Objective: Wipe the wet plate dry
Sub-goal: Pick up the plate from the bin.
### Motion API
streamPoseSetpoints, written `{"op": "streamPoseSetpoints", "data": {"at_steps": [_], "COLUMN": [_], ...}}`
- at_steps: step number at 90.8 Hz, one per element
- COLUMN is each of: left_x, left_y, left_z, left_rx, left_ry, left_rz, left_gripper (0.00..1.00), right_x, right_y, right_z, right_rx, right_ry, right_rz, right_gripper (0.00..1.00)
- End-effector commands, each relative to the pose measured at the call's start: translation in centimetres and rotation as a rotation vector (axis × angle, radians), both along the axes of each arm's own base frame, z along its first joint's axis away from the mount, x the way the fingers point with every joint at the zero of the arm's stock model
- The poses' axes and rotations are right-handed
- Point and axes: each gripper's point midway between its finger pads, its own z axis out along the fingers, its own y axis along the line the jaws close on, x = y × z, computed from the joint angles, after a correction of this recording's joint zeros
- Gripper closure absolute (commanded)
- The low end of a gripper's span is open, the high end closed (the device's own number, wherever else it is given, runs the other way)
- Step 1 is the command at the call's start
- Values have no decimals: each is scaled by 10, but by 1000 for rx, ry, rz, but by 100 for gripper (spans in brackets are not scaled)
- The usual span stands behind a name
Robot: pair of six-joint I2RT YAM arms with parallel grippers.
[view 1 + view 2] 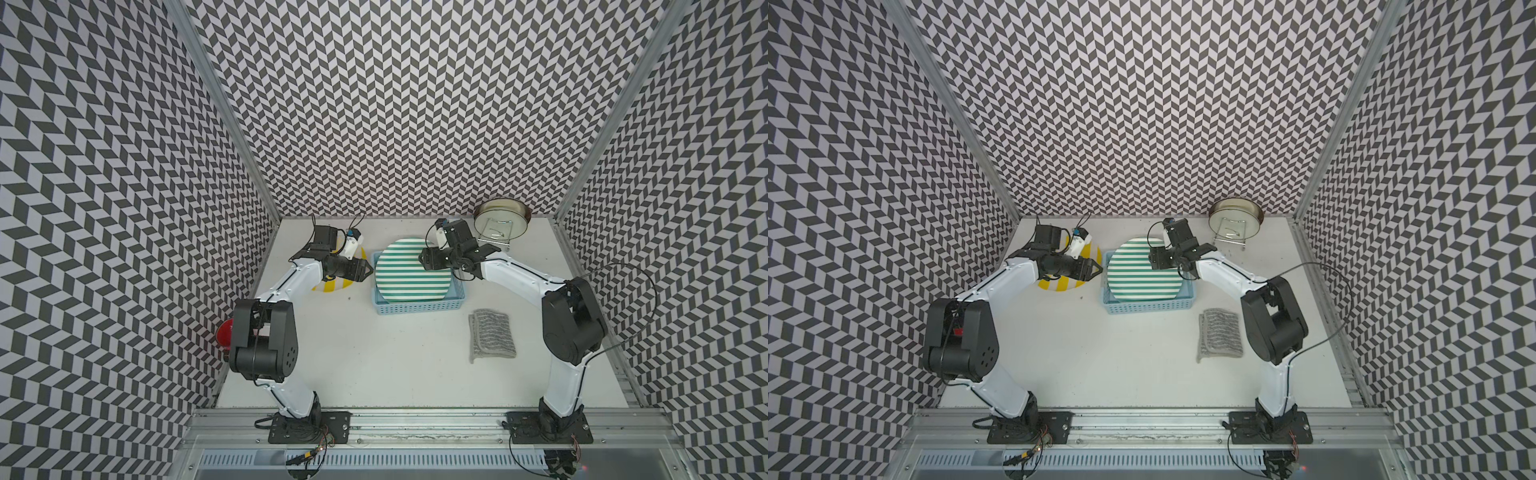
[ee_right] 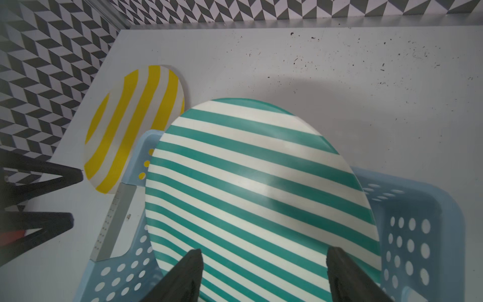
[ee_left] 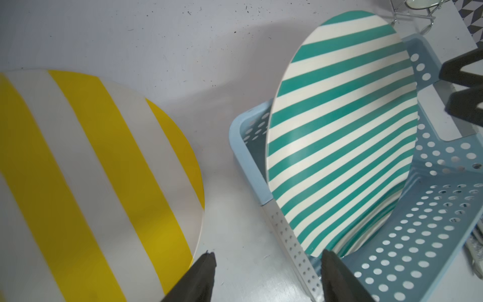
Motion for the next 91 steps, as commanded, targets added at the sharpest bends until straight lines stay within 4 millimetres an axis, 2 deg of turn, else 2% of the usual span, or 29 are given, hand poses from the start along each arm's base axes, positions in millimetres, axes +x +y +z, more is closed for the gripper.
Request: {"op": "streamPoseSetpoints", "data": {"at_steps": [1,14,38,68,91], "left_x": [2,-2,1,5,6], "left_y": [-15,-24,-27,-22,-23], "left_z": [-1,-7,-24,-39,-46], "left_rx": [14,30,63,97,104], "left_ry": [-45,-47,-26,-15,-8], "left_rz": [-41,-53,-38,-19,-19], "left_gripper": [34,34,34,35,35], "right_x": [15,19,22,25,21], "right_y": [-6,-16,-28,-44,-29], "right_z": [3,-11,-32,-41,-53], "right_rx": [-48,-87,-122,-212,-147], "right_ry": [-37,-22,23,8,53], "right_rz": [-23,-53,-70,-119,-47], "right_gripper": [22,22,21,20,18]}}
